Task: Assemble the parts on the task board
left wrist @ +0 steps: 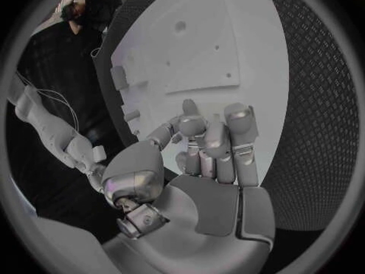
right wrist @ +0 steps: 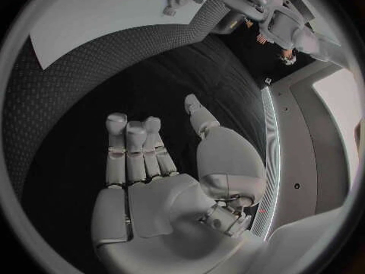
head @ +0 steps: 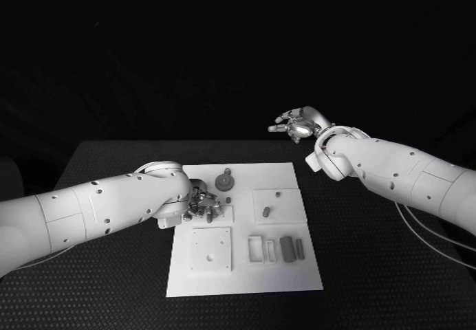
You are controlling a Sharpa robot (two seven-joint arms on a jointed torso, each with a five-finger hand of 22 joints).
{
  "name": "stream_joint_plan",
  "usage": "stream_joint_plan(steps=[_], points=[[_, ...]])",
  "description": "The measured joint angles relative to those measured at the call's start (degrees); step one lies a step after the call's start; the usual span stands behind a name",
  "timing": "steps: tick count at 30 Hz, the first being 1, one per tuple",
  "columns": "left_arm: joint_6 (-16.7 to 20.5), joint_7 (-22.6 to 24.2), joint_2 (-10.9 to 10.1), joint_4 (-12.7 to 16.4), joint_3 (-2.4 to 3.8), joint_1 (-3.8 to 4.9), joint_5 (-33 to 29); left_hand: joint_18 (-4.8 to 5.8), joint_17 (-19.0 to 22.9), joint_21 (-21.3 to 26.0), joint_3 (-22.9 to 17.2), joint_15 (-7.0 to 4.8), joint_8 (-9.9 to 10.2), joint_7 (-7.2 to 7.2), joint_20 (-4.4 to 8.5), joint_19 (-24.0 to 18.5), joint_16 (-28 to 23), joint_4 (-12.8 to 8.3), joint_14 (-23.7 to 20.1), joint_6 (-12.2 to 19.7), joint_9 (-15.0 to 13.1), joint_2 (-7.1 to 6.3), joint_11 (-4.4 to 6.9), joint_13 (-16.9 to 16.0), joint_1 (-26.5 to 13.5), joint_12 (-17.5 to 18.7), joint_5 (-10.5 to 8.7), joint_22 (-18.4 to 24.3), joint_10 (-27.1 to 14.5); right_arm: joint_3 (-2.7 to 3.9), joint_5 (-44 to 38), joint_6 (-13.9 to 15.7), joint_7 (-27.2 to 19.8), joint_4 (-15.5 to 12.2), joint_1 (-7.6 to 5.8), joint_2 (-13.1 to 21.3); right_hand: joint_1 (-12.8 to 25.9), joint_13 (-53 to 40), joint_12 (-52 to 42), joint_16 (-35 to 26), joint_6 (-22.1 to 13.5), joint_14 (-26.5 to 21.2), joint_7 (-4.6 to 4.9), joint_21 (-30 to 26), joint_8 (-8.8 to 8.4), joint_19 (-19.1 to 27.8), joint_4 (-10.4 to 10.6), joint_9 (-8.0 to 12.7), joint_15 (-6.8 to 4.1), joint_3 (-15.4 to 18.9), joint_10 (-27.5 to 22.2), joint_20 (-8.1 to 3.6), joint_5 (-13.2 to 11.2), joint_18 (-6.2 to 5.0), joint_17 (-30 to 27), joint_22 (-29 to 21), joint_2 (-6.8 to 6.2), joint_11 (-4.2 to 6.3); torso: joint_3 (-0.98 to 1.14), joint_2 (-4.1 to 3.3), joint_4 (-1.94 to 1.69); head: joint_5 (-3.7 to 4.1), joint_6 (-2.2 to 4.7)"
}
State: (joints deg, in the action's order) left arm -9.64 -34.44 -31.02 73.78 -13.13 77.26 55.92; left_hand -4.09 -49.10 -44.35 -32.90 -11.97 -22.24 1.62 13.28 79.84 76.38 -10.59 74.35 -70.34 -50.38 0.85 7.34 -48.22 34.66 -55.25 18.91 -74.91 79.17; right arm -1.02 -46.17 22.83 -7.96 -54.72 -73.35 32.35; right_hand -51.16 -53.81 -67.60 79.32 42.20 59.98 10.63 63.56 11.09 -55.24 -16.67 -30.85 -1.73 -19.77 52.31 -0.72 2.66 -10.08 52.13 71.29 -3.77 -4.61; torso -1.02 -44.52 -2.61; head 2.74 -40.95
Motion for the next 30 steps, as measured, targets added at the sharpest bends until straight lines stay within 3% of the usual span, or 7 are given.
stream_joint_plan(steps=[8, 15, 18, 22, 27, 30], points=[[0.1, 0.0, -0.5, 0.1, -0.12, -0.24, 0.1, -0.4, 0.3, 0.2, 2.2, -0.09, 0.0, -0.06, 0.0, 0.0, 0.2, 0.0, -0.1, -0.1, -0.2, -1.24, 0.39, 0.1, -1.1, 0.0, -2.15, 0.0, 0.0, 0.0, 0.0, 0.0, 0.0, 0.0, 0.1, 0.1, 0.0, 0.0, 0.0, 0.0, 0.0, 0.0, 0.0, 0.0, 0.0, 0.0, 0.0, 0.0, 0.0, 0.0, 0.0, 0.0, 0.0, 0.0, 0.0, 0.0, 0.0, 0.0, 0.02, 0.01, 0.0, 0.01, -0.03], [0.7, 0.0, -1.1, 0.0, -0.04, -0.26, 0.2, -0.35, 0.7, 0.5, 3.0, -0.09, 0.3, 0.0, 0.22, -0.2, 0.2, 0.7, -0.1, -0.2, -0.3, -3.69, 0.38, 0.3, -1.1, 0.0, -8.97, 0.0, 0.0, 0.0, 0.0, 0.0, 0.0, 0.0, 0.2, 0.2, 0.0, 0.1, 0.0, 0.0, 0.0, 0.0, 0.0, 0.0, 0.0, 0.0, 0.0, 0.0, 0.0, 0.0, 0.0, 0.0, 0.0, 0.0, 0.0, 0.0, 0.0, 0.0, 0.03, 0.02, 0.03, 0.05, -0.01], [1.2, 0.1, -1.3, 0.0, 0.19, -0.28, 0.2, -0.35, 0.9, 0.8, 2.8, -0.18, 0.3, 0.01, 0.22, -0.2, 0.2, 1.5, -0.2, -0.2, -0.3, -4.59, 0.38, 0.4, -1.2, 0.0, -11.02, 0.0, 0.0, 0.0, 0.0, 0.0, 0.0, 0.0, 0.27, 0.3, 0.0, 0.1, 0.0, 0.0, 0.0, 0.0, 0.0, 0.0, 0.0, 0.0, 0.2, 0.0, 0.01, 0.2, 0.0, 0.0, 0.0, -0.01, 0.0, 0.0, 0.0, 0.0, 0.03, 0.02, 0.03, 0.12, 0.1], [2.3, 0.3, -1.5, 0.0, 0.5, -0.25, 0.1, -0.22, 1.2, 1.1, 2.6, -0.45, 0.6, -0.08, 0.33, -0.7, 0.2, 2.8, -0.3, 0.4, -0.4, -7.32, 0.44, 0.5, -1.3, 0.0, -15.6, 0.0, 0.0, 0.0, 0.0, 0.0, 0.0, 0.0, 0.34, 0.3, 0.0, 0.1, 0.0, 0.0, 0.0, 0.0, -0.02, 0.0, 0.0, 0.0, 0.2, 0.0, 0.01, 0.2, 0.0, 0.0, 0.0, -0.01, 0.0, -0.1, 0.0, 0.0, 0.03, 0.02, 0.03, 0.15, 0.19], [3.5, 0.7, -1.5, -0.5, 1.63, -0.18, -1.0, -0.21, 1.3, 1.5, 1.3, -0.91, 0.7, -0.52, 0.33, -0.7, 0.2, 5.1, -0.7, 0.9, -0.6, -11.54, 0.16, 0.3, -1.6, 0.0, -15.86, 0.0, -0.4, 0.0, 0.0, 0.0, 0.0, 0.1, 0.37, 0.3, 0.0, 0.1, 0.0, 0.0, -0.1, 0.0, -0.09, 0.0, 0.0, 0.0, 0.2, 0.0, 0.01, 0.2, 0.0, 0.01, 0.0, -0.01, 0.0, -0.1, 0.0, 0.0, 0.02, 0.05, 0.0, 0.2, 0.43], [4.0, 0.9, -1.5, -0.8, 2.0, -0.21, -1.9, -0.2, 1.4, 1.6, 0.1, -0.92, 1.0, -0.49, 0.33, -0.7, 0.2, 6.3, -0.7, 1.4, -0.8, -13.06, 0.01, 0.0, -1.2, 0.0, -15.86, 0.0, -0.7, 0.0, 0.0, 0.0, 0.0, 0.1, 0.4, 0.3, 0.0, 0.1, 0.0, 0.0, -0.1, 0.0, -0.09, 0.0, 0.0, 0.0, 0.0, 0.0, 0.01, 0.3, 0.0, 0.01, 0.0, 0.0, 0.0, -0.1, 0.0, 0.0, 0.02, 0.05, 0.0, 0.18, 0.57]])
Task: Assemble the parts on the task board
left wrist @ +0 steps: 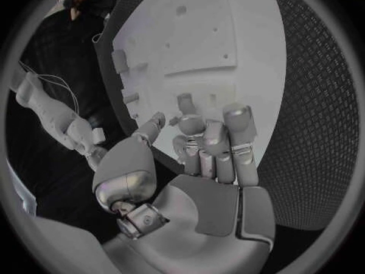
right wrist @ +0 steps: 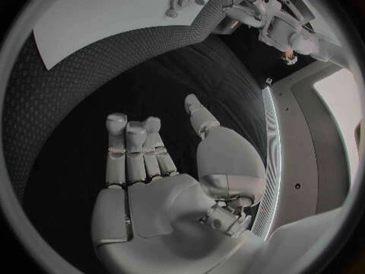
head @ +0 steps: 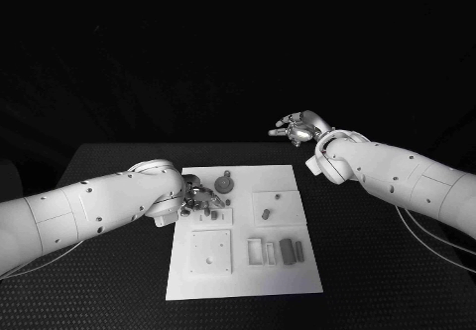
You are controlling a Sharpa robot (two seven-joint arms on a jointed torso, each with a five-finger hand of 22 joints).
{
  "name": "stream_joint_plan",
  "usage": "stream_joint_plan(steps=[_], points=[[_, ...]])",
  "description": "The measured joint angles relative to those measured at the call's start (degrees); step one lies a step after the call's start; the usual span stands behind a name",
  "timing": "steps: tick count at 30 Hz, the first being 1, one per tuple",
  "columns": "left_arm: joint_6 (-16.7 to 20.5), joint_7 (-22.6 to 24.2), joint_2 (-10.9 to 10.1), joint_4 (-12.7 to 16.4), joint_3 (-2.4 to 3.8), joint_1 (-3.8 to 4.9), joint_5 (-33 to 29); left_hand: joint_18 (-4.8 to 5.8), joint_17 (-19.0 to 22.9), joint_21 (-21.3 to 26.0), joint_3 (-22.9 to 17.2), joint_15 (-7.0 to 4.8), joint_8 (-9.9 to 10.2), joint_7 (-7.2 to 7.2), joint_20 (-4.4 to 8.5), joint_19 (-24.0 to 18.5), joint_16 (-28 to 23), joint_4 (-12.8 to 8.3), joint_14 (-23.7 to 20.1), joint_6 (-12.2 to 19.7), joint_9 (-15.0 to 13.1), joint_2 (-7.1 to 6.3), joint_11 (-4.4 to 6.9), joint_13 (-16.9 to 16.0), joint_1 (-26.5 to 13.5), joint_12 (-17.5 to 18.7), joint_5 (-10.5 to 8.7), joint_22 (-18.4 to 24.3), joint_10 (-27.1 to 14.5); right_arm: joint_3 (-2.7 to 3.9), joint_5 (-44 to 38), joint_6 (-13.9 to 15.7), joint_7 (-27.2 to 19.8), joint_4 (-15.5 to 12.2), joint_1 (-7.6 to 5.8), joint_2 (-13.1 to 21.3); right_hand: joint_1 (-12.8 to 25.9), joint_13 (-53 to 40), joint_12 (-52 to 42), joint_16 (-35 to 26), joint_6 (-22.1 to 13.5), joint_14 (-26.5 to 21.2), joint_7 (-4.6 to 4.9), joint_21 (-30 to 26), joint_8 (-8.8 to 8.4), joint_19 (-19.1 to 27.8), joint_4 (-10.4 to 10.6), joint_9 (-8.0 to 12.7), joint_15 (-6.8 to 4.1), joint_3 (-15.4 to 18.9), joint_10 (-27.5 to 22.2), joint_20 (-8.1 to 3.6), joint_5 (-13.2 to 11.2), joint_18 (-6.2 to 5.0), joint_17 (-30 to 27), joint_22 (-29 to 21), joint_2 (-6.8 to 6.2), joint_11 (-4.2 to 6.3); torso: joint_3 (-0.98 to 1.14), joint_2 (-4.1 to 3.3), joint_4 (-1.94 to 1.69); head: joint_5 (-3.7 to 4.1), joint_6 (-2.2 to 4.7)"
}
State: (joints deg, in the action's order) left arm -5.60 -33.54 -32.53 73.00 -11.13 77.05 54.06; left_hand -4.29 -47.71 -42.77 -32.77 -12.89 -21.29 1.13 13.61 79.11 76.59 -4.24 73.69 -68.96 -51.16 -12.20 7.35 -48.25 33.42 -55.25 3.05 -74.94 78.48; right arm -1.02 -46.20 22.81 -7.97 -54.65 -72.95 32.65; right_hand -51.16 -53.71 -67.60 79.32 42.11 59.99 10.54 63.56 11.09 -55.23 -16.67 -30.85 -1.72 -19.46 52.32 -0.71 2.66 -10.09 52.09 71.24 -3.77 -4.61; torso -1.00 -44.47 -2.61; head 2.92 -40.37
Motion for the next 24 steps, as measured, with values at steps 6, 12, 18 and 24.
stream_joint_plan(steps=[6, 12, 18, 24], points=[[0.7, 0.5, -0.2, -0.8, 1.29, 0.02, -1.2, 0.34, 0.1, 0.3, -0.1, -0.01, 0.1, -0.4, 0.09, -0.5, 0.0, 0.5, -0.6, 0.8, -0.3, -0.44, -0.29, -0.2, 0.4, 0.0, 0.0, 0.0, -0.7, 0.0, 0.0, 0.0, 0.0, 0.0, 0.02, 0.1, 0.0, 0.0, 0.0, 0.0, 0.0, 0.0, -0.01, 0.0, 0.0, 0.0, 0.0, 0.0, 0.0, 0.0, 0.0, 0.0, 0.0, -0.01, 0.0, 0.0, 0.0, 0.0, 0.01, -0.01, -0.03, -0.02, 0.25], [1.6, 1.2, -0.7, -2.4, 3.22, 0.78, -1.8, 0.46, 1.4, 2.0, 1.6, 1.28, 1.7, -1.53, 0.02, -3.3, -1.9, -3.9, -2.9, 3.7, -0.4, 5.56, -1.54, 0.0, 4.9, 2.1, 1.38, 0.0, -3.4, 0.0, 0.0, 0.0, 0.0, 0.0, 0.03, 0.2, 0.0, 0.0, 0.0, 0.0, 0.0, 0.0, -0.01, 0.0, 0.0, 0.0, 0.0, 0.0, 0.0, 0.0, 0.0, 0.0, 0.0, -0.01, 0.0, 0.0, 0.0, 0.0, 0.02, -0.01, -0.06, -0.13, 0.88], [2.4, 2.1, -1.0, -4.7, 3.56, 2.41, -2.1, 1.31, 3.9, 5.5, 2.1, 3.75, 5.8, -4.0, -0.45, -7.0, -5.2, -7.6, -6.4, 8.7, 2.2, 8.92, -4.15, 1.8, 7.9, 5.5, 5.16, 0.9, -7.0, 0.0, 0.0, 0.0, 0.0, 0.0, 0.03, 0.4, 0.0, 0.1, 0.0, 0.0, 0.0, 0.0, -0.01, 0.0, 0.0, 0.0, 0.0, 0.0, 0.0, 0.0, 0.0, 0.01, 0.0, -0.01, 0.0, 0.0, 0.0, 0.0, 0.04, -0.02, -0.06, -0.17, 1.56], [3.2, 2.7, -0.1, -7.9, 3.53, 2.63, -1.1, 2.62, 5.8, 7.9, 2.2, 5.12, 7.1, -5.54, -0.72, -9.3, -7.1, -8.0, -8.8, 11.4, 3.3, 8.38, -5.44, 3.2, 8.6, 7.5, 5.16, 1.8, -9.3, 0.0, 0.0, -0.1, 0.0, 0.0, 0.04, 0.4, 0.0, 0.0, 0.0, 0.0, -0.1, 0.0, -0.09, 0.0, 0.0, 0.1, 0.0, 0.0, 0.0, 0.0, 0.0, 0.08, 0.0, -0.01, 0.0, 0.0, 0.0, 0.0, 0.03, -0.07, 0.03, -0.3, 2.02]])
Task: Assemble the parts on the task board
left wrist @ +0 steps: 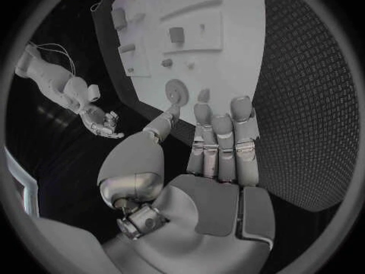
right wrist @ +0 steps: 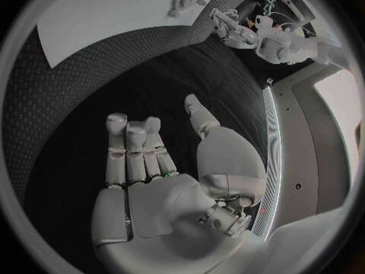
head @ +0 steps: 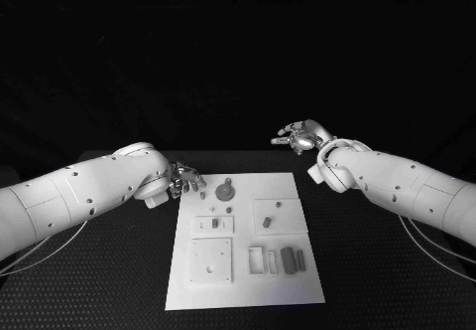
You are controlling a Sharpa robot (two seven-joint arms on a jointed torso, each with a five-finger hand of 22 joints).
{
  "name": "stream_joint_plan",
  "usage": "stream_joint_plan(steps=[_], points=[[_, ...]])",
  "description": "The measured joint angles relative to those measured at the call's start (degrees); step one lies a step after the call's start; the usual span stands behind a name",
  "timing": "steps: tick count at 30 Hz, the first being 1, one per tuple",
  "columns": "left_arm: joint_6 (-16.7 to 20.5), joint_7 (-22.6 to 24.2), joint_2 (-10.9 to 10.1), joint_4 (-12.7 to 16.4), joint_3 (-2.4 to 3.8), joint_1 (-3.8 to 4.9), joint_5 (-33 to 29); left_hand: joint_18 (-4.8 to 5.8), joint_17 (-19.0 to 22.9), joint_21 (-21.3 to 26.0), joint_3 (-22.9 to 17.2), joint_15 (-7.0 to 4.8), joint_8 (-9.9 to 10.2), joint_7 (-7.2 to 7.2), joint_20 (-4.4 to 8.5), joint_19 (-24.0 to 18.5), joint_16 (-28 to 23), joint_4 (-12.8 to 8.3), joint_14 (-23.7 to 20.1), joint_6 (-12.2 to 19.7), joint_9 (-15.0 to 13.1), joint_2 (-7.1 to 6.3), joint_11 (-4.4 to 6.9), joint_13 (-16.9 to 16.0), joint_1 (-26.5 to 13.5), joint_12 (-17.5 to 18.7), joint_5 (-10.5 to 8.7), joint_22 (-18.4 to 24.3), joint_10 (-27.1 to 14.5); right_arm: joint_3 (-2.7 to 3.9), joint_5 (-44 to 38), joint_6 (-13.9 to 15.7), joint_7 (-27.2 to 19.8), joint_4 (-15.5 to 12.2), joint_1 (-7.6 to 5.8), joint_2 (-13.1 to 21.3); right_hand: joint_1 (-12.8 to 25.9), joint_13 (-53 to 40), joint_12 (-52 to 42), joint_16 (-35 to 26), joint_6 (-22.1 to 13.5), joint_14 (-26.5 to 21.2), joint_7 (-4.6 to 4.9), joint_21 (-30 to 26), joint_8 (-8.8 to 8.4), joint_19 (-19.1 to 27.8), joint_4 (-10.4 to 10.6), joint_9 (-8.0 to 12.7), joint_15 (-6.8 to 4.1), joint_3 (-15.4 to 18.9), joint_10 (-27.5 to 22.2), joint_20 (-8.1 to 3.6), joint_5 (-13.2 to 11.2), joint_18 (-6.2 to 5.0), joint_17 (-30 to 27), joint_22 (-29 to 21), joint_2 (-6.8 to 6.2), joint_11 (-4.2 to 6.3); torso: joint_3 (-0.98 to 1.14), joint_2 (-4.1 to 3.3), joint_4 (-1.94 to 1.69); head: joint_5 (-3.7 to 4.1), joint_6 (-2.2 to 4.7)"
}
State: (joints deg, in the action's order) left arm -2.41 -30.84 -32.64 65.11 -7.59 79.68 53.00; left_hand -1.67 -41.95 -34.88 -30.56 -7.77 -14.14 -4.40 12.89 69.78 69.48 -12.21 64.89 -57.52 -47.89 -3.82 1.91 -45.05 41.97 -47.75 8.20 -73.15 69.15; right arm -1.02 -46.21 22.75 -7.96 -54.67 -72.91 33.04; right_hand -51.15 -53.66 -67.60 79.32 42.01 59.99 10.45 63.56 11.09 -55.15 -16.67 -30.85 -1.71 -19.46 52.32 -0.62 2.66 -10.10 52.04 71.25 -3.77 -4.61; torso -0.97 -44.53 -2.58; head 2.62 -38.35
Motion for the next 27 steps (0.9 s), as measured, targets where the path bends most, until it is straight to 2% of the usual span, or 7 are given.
stream_joint_plan(steps=[1, 3, 6, 14, 17, 22, 27], points=[[0.1, 0.1, 0.2, -0.4, -0.01, 0.0, 0.3, 0.03, 0.1, 0.0, 0.0, 0.01, 0.0, 0.0, 0.01, 0.0, 0.0, 0.0, 0.0, 0.0, 0.0, 0.0, -0.06, 0.0, 0.0, 0.0, 0.0, 0.0, -0.1, 0.0, 0.0, 0.0, 0.0, 0.0, 0.01, 0.0, 0.0, 0.0, 0.0, 0.0, 0.0, 0.0, 0.01, 0.0, 0.0, 0.0, 0.0, 0.0, 0.0, 0.0, 0.0, 0.0, 0.0, 0.0, 0.0, 0.0, 0.0, 0.0, 0.01, -0.01, 0.01, 0.0, 0.05], [0.4, 0.2, 0.7, -1.4, -0.02, 0.0, 1.3, 0.42, 1.2, 2.3, 0.1, 1.13, 1.4, -1.16, -0.81, -3.5, -2.5, 0.2, -3.4, 2.2, 0.8, -0.97, -0.98, 1.3, -0.9, 2.7, -0.67, 0.9, -3.7, 0.0, 0.0, 0.0, 0.0, 0.0, 0.04, 0.0, 0.0, 0.0, 0.0, 0.0, 0.1, 0.0, 0.11, 0.0, 0.0, 0.0, 0.0, 0.0, 0.0, 0.0, 0.0, 0.0, 0.0, 0.0, 0.0, 0.0, 0.0, 0.0, 0.01, -0.03, 0.03, -0.01, 0.12], [0.6, 0.5, 1.5, -2.5, -0.02, 0.0, 3.3, 0.47, 2.5, 4.6, -0.5, 2.46, 2.3, -2.18, -1.87, -5.7, -4.5, 0.8, -5.6, 3.3, 1.7, -1.94, -2.15, 2.8, -0.3, 4.8, -1.16, 2.0, -5.4, 0.0, 0.0, 0.0, 0.0, 0.0, 0.04, 0.0, 0.0, 0.0, 0.0, 0.0, 0.1, 0.0, 0.12, 0.0, 0.0, 0.0, 0.0, 0.0, 0.0, 0.0, 0.0, 0.0, 0.0, -0.01, 0.0, 0.0, 0.0, 0.0, -0.01, -0.04, 0.03, 0.07, 0.13], [0.5, 1.4, 4.0, -5.8, -0.05, -0.06, 8.7, 0.45, 3.3, 5.2, -0.3, 2.68, 2.4, -2.28, -2.33, -5.2, -4.6, 1.6, -5.5, 3.5, 3.0, -2.83, -2.41, 4.0, 0.4, 5.1, -1.38, 2.6, -4.8, 0.0, 0.0, 0.0, 0.0, 0.1, 0.04, -0.1, 0.0, 0.1, 0.0, 0.0, 0.1, 0.0, 0.14, 0.0, 0.0, 0.0, 0.2, 0.0, 0.0, 0.2, 0.0, 0.0, 0.0, -0.02, 0.0, -0.1, 0.0, 0.0, -0.09, -0.09, 0.01, 0.12, -0.03], [0.5, 1.6, 4.6, -7.0, -0.07, -0.25, 9.5, 0.48, 2.7, 4.2, 0.3, 2.12, 2.4, -2.07, -1.65, -3.2, -2.3, 2.4, -3.9, 3.3, 3.5, -3.83, -1.89, 3.3, 0.4, 3.2, -1.86, 1.9, -3.1, 0.0, 0.0, 0.0, 0.0, 0.1, 0.04, -0.1, 0.0, 0.1, 0.0, 0.0, 0.1, 0.0, 0.15, 0.0, 0.0, 0.0, 0.2, 0.0, 0.0, 0.2, 0.0, 0.0, 0.0, -0.02, 0.0, -0.1, 0.0, 0.0, -0.09, -0.09, 0.02, 0.13, -0.04], [-0.1, 1.7, 5.3, -8.7, -0.1, -0.49, 10.4, 0.52, 0.8, 0.9, 0.6, 0.53, 1.9, -0.6, -0.21, -0.3, 2.7, 5.3, -1.9, 1.6, 4.0, -5.07, -0.57, 0.8, 0.1, -1.8, -4.26, -0.9, -1.1, 0.0, 0.0, -0.1, 0.0, 0.1, 0.05, -0.1, 0.0, 0.0, 0.0, 0.0, 0.2, 0.0, 0.15, 0.0, 0.0, 0.0, 0.2, 0.0, 0.0, 0.2, 0.0, 0.01, 0.0, -0.02, 0.0, 0.0, 0.0, 0.0, -0.09, -0.06, 0.02, 0.23, -0.07], [-1.3, 1.7, 6.2, -10.1, -0.1, -0.75, 10.9, 0.52, 0.1, -0.8, 0.8, -0.08, 1.2, -0.14, 0.4, 0.7, 5.3, 6.6, -1.3, 0.1, 4.1, -5.16, 0.02, -0.3, 0.0, -4.2, -4.27, -1.8, -0.5, 0.0, 0.0, -0.1, 0.0, 0.1, 0.06, -0.2, 0.0, 0.0, 0.0, 0.0, 0.1, 0.0, 0.15, 0.0, 0.0, 0.0, 0.2, 0.0, 0.0, 0.2, 0.0, 0.01, 0.0, -0.03, 0.0, 0.0, 0.0, 0.0, -0.06, -0.03, 0.01, 0.31, -0.1]])
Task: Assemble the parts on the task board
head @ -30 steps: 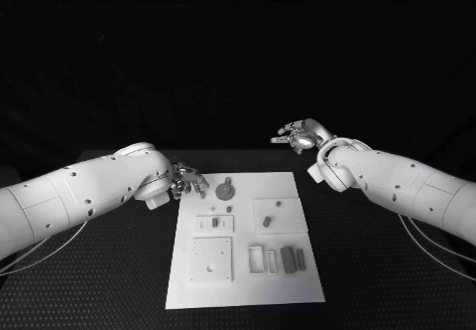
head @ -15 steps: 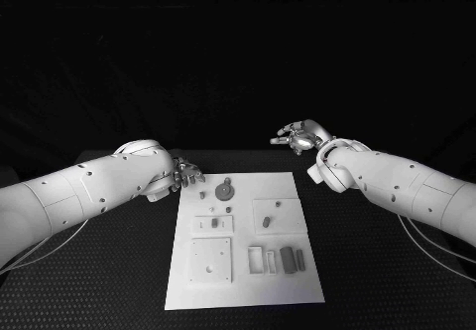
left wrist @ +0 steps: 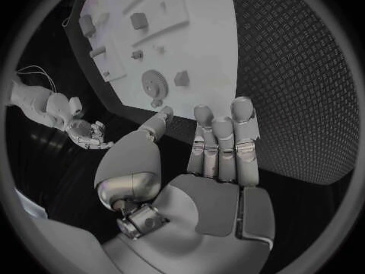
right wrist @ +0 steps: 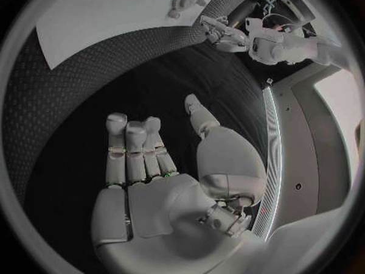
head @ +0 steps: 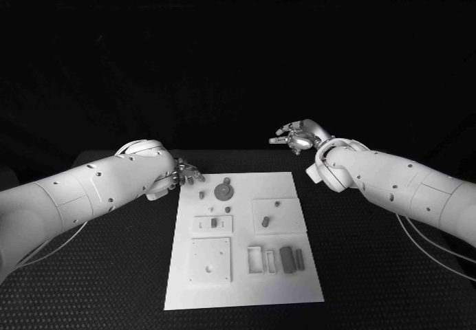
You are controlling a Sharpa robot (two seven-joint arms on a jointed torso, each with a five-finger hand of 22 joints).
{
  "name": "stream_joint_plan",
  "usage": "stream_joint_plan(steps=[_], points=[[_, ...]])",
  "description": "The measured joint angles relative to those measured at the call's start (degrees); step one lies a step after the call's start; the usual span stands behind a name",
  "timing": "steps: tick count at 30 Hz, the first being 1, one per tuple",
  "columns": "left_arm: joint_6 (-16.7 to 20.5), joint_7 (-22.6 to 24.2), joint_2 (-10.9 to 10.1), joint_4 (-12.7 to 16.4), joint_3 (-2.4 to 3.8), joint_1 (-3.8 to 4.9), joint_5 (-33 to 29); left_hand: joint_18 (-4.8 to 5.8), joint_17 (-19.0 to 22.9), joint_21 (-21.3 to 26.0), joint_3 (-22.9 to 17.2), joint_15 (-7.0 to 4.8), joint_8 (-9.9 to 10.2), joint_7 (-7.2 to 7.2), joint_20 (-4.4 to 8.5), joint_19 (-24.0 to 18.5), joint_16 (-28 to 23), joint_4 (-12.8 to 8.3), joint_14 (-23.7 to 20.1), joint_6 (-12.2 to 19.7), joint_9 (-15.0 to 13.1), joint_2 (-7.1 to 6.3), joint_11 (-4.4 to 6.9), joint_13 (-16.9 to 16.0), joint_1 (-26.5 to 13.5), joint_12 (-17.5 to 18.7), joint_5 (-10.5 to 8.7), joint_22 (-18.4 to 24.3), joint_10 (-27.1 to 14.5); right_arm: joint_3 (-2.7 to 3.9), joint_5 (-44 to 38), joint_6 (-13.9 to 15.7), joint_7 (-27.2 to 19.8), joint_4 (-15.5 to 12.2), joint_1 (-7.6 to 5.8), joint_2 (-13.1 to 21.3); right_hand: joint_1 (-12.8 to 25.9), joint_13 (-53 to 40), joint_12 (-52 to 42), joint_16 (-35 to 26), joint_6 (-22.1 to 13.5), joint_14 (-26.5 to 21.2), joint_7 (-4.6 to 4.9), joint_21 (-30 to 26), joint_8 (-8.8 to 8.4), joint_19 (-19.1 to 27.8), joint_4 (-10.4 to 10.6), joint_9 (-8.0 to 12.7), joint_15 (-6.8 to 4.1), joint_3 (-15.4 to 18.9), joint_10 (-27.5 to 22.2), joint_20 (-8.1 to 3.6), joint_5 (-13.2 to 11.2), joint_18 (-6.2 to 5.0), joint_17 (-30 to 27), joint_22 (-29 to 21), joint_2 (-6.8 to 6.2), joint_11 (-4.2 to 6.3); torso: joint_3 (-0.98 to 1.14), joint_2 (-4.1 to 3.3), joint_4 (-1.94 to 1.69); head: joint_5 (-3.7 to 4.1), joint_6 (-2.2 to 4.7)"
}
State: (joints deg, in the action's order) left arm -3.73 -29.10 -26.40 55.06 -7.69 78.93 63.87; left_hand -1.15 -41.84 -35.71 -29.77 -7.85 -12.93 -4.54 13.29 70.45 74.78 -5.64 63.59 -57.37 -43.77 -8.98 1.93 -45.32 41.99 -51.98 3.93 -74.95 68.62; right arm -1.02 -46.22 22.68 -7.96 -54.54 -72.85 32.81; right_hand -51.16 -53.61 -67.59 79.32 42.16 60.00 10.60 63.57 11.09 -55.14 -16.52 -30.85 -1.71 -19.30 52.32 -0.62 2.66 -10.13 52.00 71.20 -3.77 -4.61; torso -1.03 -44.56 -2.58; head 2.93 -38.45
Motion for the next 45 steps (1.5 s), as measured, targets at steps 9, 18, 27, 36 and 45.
stream_joint_plan(steps=[9, 18, 27, 36, 45], points=[[-2.1, 0.5, 1.3, -1.4, -0.02, -0.75, 0.1, 0.0, -0.1, -1.3, 0.6, -0.15, -0.6, 0.64, 0.2, 0.2, 1.4, 0.9, 0.3, -1.7, 0.3, 1.92, 0.34, -0.2, -0.2, -1.1, 1.42, 0.0, 0.5, 0.0, 0.0, 0.0, 0.0, 0.0, 0.0, -0.1, 0.0, 0.1, 0.0, 0.0, 0.0, 0.0, -0.05, 0.0, 0.0, 0.0, 0.0, 0.0, 0.0, 0.0, 0.0, 0.0, 0.0, 0.0, 0.0, 0.0, 0.0, 0.0, 0.03, 0.02, 0.0, 0.12, -0.12], [-4.3, 0.6, 1.6, -2.0, -0.05, -1.16, 0.0, 0.0, 0.1, -2.2, 1.5, -0.36, -0.6, 0.68, 0.2, 0.2, 1.8, -0.1, 0.1, -2.3, 0.8, 3.04, 0.53, 0.0, 0.3, -1.5, 4.48, 0.0, 0.7, 0.0, 0.0, 0.0, 0.0, 0.0, 0.01, -0.1, 0.0, 0.1, 0.0, 0.0, -0.1, 0.0, -0.06, 0.0, 0.0, 0.0, 0.0, 0.0, 0.0, 0.0, 0.0, 0.0, 0.0, 0.0, 0.0, 0.0, 0.0, 0.0, 0.07, 0.02, -0.01, 0.25, -0.25], [-5.6, 0.8, 2.2, -2.5, -0.06, -1.64, -0.1, -0.01, 0.3, -2.5, 1.8, -0.55, -0.6, 1.04, 0.19, 0.2, 2.1, -0.4, 0.3, -2.7, 1.0, 3.29, 0.54, 0.1, 0.0, -1.7, 4.48, 0.0, 0.7, 0.0, 0.0, -0.1, 0.0, 0.0, 0.01, -0.2, 0.0, 0.1, 0.0, 0.0, -0.1, 0.0, -0.06, 0.0, 0.0, 0.0, -0.2, 0.0, 0.0, 0.2, 0.0, 0.0, 0.0, -0.01, 0.0, 0.0, 0.0, 0.0, 0.08, 0.06, -0.04, 0.3, -0.37], [-6.1, 1.0, 2.2, -2.8, -0.08, -1.74, -0.9, -0.01, 0.5, -2.7, 2.0, -0.55, -0.6, 0.86, 0.42, 0.0, 2.2, -0.3, 0.3, -2.9, 1.2, 3.61, 0.63, 0.3, -0.3, -1.7, 3.77, 0.0, 0.8, 0.0, 0.0, -0.1, 0.0, 0.0, 0.02, -0.3, 0.0, 0.1, 0.0, 0.0, -0.1, 0.0, -0.07, 0.0, 0.0, 0.0, -0.2, 0.0, 0.0, 0.2, 0.0, 0.01, 0.0, -0.01, 0.0, 0.0, 0.0, 0.0, 0.08, 0.06, -0.02, 0.35, -0.36], [-6.4, 1.1, 2.2, -2.9, -0.06, -1.74, -1.7, 0.0, 0.9, -3.1, 1.8, -0.54, -0.6, 0.87, 0.42, 0.0, 2.4, -1.3, 0.3, -2.9, 1.5, 5.74, 0.63, 0.6, 1.1, -1.7, 3.77, 0.0, 0.8, 0.0, 0.0, -0.1, 0.0, 0.1, 0.05, -0.4, 0.0, 0.1, 0.0, 0.0, -0.2, 0.0, -0.16, 0.0, 0.0, 0.0, -0.2, 0.0, 0.0, 0.2, 0.0, 0.01, 0.0, -0.01, 0.0, 0.0, 0.0, 0.0, 0.09, 0.06, -0.05, 0.42, -0.5]])
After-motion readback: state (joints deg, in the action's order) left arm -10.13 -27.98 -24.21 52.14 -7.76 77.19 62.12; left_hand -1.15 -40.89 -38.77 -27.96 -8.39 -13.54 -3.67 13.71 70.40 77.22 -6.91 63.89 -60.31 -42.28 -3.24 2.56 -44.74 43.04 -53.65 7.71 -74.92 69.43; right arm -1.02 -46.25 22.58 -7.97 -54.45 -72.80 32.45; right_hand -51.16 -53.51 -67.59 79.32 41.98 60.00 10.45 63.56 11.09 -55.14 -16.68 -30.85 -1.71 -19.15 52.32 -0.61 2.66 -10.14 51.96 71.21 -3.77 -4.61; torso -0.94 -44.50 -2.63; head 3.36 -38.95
